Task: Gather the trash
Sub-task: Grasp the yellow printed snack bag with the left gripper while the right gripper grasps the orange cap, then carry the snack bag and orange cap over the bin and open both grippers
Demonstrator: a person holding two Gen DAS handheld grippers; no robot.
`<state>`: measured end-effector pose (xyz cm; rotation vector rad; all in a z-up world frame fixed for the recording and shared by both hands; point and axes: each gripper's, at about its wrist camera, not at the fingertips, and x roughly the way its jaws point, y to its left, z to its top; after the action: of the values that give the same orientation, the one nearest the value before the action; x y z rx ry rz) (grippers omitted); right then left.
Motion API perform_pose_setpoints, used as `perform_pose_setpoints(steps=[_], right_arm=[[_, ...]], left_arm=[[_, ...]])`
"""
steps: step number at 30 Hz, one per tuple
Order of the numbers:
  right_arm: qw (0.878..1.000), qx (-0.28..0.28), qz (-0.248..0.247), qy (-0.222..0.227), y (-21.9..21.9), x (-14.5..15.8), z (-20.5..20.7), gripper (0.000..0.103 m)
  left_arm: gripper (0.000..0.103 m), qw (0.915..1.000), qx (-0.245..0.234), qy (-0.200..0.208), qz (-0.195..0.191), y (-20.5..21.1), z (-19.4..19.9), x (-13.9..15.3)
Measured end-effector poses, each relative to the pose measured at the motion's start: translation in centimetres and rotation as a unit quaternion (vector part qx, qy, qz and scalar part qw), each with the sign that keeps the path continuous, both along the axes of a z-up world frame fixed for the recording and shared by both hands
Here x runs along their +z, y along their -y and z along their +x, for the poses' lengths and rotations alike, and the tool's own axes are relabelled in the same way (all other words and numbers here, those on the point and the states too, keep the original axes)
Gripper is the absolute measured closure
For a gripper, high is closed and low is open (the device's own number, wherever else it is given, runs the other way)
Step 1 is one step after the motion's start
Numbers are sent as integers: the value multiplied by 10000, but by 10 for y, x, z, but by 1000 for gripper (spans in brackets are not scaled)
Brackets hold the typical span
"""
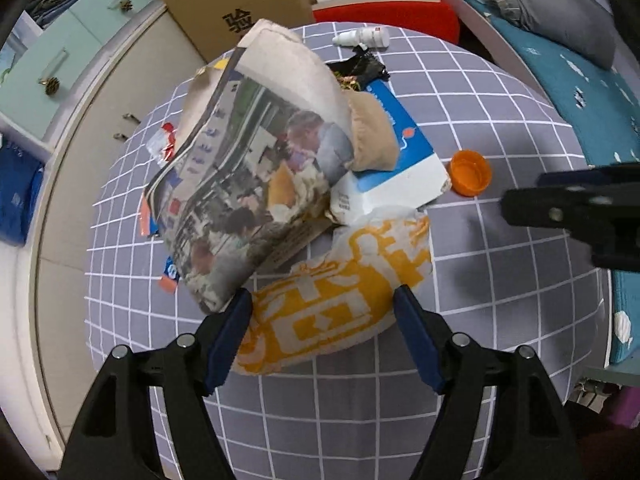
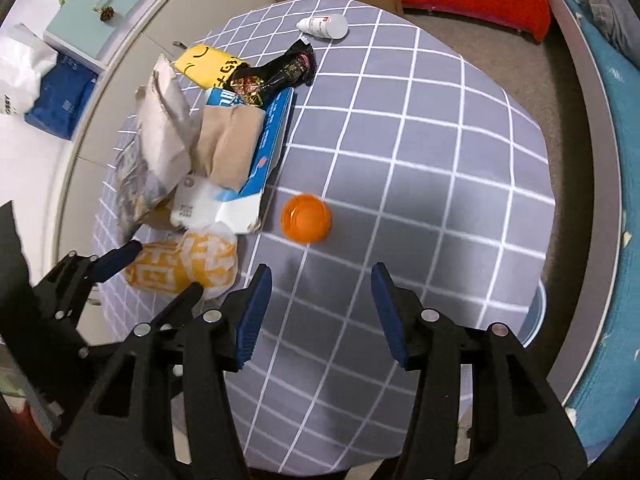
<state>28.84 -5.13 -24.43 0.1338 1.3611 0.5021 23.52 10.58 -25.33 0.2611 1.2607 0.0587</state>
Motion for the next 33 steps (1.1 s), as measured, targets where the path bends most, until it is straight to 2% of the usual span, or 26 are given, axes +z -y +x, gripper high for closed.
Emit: perform_pose_setpoints(steps=[3, 5, 7, 9, 10, 13, 14, 16, 20, 28, 33], right_arm=[[9998, 65, -148, 138, -8, -1, 7, 52], [9996, 108, -208, 177, -13, -3, 12, 52], [9994, 134, -262, 174, -17, -6, 14, 52], [9993, 180, -290, 173, -23, -9, 16, 52], [9989, 223, -336, 233, -25, -9, 17, 52], [9977, 385, -444, 347, -32, -9, 17, 52], [9969, 452, -506, 393, -34, -9, 17, 53], [9949, 560, -660, 510, -37, -9, 16, 73], [9942, 703, -614, 535, -34, -9, 14, 73], [9965, 706, -153, 421, 9, 4, -4, 73], [9982, 500, 1, 342, 72, 13, -22, 73]], left_arm=[[25, 9998, -138, -26, -116, -1, 3, -5], [25, 9997, -193, -27, -151, -2, 5, -9], [28, 9995, -75, 16, -308, -7, 8, -8], [40, 9989, 44, 82, -468, -12, 8, -7], [42, 9986, 75, 92, -511, -14, 7, -7], [49, 9988, 84, 153, -448, -11, 4, -4], [51, 9988, 133, 172, -443, -11, 3, -2], [52, 9979, 291, 196, -541, -11, 0, 0], [54, 9959, 550, 259, -675, -11, -8, 8], [54, 9885, 1015, 391, -1052, 15, -33, 28], [54, 9874, 932, 351, -1232, 62, -34, 29]])
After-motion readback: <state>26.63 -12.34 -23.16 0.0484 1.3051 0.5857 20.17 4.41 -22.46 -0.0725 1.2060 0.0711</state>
